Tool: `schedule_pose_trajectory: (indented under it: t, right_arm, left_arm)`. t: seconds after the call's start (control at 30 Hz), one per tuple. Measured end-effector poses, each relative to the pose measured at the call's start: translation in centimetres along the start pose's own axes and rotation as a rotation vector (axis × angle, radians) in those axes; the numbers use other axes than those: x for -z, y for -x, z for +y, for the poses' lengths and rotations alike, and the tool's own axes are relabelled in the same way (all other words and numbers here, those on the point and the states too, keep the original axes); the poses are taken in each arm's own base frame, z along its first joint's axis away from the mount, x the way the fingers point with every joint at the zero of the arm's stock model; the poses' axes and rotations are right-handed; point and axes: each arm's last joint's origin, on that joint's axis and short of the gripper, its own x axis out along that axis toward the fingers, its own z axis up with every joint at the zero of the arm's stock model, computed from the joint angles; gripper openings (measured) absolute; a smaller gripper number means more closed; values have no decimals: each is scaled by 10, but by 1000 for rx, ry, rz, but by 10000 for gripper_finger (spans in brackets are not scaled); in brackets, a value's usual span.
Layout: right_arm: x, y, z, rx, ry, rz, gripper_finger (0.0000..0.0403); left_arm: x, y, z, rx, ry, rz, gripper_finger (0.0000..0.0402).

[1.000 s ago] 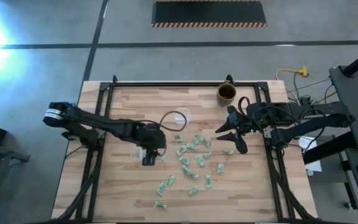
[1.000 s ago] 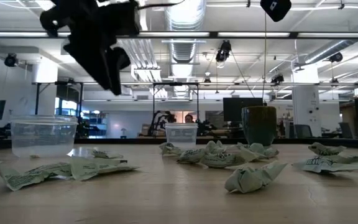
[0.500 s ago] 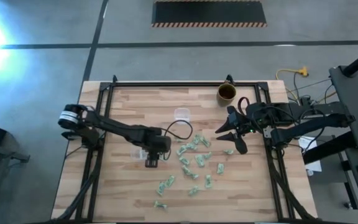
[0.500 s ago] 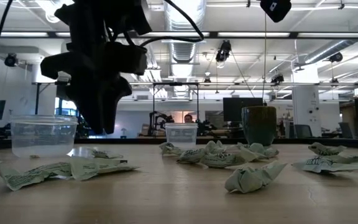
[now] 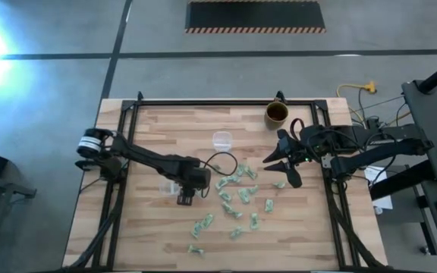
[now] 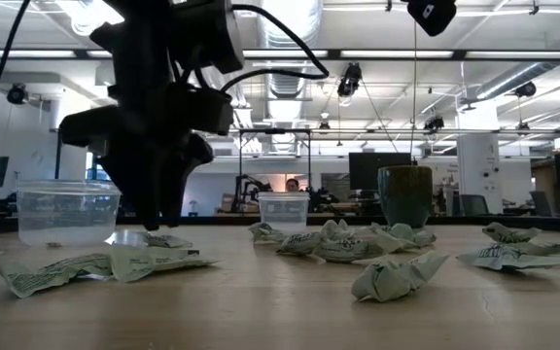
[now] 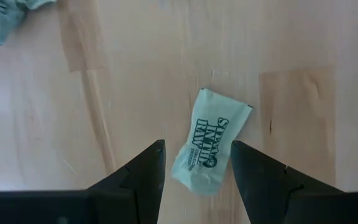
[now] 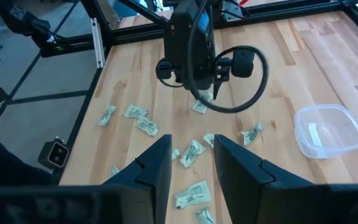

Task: Pick and place Stevia / Truvia into bins
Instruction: Put the stevia packet into the bottom transparent container

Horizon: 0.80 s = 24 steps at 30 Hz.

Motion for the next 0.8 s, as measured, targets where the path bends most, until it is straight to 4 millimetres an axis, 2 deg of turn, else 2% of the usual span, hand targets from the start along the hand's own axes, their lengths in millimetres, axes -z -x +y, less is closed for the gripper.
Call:
schedule_pose_trajectory:
  t: [0.23, 0.5, 0.6, 0.8]
  right_arm:
    - [0, 0, 0, 1, 0, -1, 108]
    - [0, 0, 0, 4, 3, -1, 105]
    - [0, 0, 0, 6, 4, -1, 103]
    - [0, 0, 0, 5, 4, -1, 96]
  left_arm:
    - [-1, -8, 0, 1, -42, 15, 166]
    - [-1, -8, 0, -6, -42, 13, 155]
    - [-1, -7, 0, -7, -42, 10, 124]
    - [-1, -7, 0, -7, -34, 10, 29]
